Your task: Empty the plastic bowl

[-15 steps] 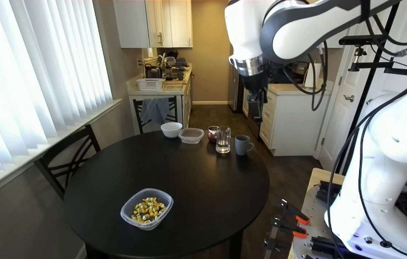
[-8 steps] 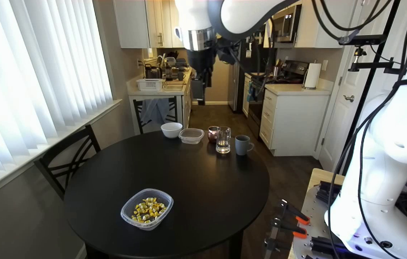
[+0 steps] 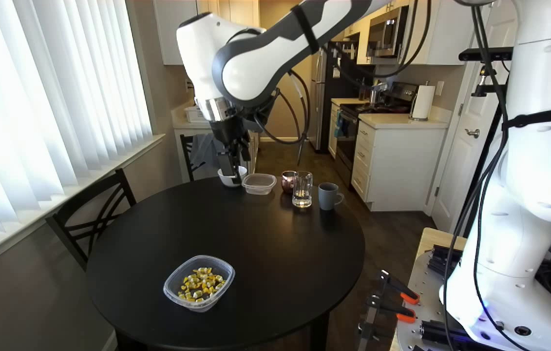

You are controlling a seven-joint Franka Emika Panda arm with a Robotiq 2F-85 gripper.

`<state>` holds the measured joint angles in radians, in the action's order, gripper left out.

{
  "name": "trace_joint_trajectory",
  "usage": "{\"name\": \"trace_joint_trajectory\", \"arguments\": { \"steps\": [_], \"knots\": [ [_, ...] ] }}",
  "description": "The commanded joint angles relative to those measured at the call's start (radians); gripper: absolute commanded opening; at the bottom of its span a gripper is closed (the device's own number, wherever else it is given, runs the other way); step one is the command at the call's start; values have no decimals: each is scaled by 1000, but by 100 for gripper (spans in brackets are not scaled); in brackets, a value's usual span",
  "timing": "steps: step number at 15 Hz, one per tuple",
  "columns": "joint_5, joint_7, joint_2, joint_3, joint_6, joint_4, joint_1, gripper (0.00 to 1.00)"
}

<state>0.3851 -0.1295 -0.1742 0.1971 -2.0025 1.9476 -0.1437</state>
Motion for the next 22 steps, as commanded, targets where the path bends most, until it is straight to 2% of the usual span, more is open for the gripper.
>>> {"name": "trace_joint_trajectory", "arguments": {
  "steps": [1, 5, 6, 9, 13, 17, 22],
  "knots": [
    [-65, 111, -161, -36, 29, -127, -3, 100],
    [-99, 179, -303, -54, 53, -213, -7, 100],
    [-71, 121, -248, -70, 12, -155, -21, 100],
    [-83, 142, -312, -72, 15, -198, -23, 100],
    [-84, 144, -315, -72, 29, -214, -24, 100],
    [-92, 140, -457, -72, -176, -263, -33, 100],
    [-175, 161, -548, -65, -397, -255, -2, 100]
  ]
}}
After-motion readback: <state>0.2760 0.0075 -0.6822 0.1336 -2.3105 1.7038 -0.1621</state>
